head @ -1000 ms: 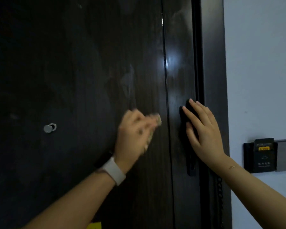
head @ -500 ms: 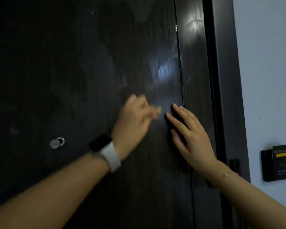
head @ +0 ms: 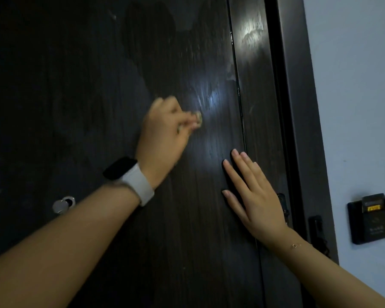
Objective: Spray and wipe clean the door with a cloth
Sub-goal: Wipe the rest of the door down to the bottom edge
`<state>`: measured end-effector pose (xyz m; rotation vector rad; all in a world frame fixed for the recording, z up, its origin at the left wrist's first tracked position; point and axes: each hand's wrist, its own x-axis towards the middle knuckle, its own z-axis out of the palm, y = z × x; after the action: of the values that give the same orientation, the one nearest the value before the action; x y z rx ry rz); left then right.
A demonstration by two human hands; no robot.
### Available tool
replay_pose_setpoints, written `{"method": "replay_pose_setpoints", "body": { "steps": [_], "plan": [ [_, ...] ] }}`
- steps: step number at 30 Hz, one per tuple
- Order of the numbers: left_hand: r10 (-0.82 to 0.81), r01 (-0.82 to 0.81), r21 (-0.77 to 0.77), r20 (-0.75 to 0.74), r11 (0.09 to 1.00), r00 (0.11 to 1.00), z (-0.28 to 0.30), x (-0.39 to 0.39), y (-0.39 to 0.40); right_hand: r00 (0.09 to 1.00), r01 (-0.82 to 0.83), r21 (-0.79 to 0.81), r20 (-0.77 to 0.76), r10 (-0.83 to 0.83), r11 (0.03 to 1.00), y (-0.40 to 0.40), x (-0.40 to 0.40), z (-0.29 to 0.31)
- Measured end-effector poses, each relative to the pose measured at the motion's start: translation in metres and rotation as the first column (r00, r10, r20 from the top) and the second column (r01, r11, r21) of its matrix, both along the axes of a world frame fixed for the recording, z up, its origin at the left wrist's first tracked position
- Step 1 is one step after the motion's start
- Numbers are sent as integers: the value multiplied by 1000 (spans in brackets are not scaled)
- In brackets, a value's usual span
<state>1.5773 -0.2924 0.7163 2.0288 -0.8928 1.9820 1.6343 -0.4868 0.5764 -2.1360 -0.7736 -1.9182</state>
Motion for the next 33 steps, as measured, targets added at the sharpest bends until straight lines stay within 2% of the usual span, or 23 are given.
{"method": "replay_pose_setpoints", "body": {
  "steps": [3, 5, 7, 10, 12, 15, 18, 20, 24, 27, 30, 33],
  "plan": [
    [4, 6, 229, -42, 973, 999, -61, -2, 7, 1000, -4, -1, 9, 4, 1000, 0, 1, 0],
    [45, -17, 321, -80, 947, 996, -70, -5, 13, 1000, -2, -5, 13, 2, 1000, 0, 1, 0],
    [66, -51, 276, -47, 960, 997, -46, -3, 14, 1000, -4, -3, 13, 4, 1000, 0, 0, 1],
    [68, -67, 20, -14, 998, 998, 12, 1, 8, 1000, -3, 1, 7, 3, 1000, -1, 0, 1],
    [72, -73, -51, -32, 996, 997, 18, 3, 3, 1000, -4, -3, 5, 4, 1000, -1, 0, 0],
    [55, -53, 100, -20, 994, 998, -31, -1, 1, 1000, -2, -3, 9, 2, 1000, -1, 1, 0],
    [28, -7, 260, -76, 966, 997, -64, -5, 7, 1000, 1, -4, 16, -1, 1000, 0, 2, 0],
    [48, -33, 240, -59, 970, 997, -43, -2, 7, 1000, -7, 0, 22, 7, 1000, 0, 2, 1],
    [92, -93, 22, 50, 995, 995, 42, 8, -3, 1000, -2, 0, 25, 2, 1000, -1, 2, 0],
    [103, -99, -64, 68, 993, 992, 87, 10, -14, 1000, 6, -8, 12, -6, 1000, -1, 1, 0],
    [94, -89, -64, 84, 994, 992, 73, 11, -23, 1000, -12, -3, 6, 12, 1000, -1, 1, 0],
    [71, -80, 114, 82, 990, 994, 13, 9, -15, 999, -53, 2, -5, 53, 999, -1, -1, 1]
  ]
}}
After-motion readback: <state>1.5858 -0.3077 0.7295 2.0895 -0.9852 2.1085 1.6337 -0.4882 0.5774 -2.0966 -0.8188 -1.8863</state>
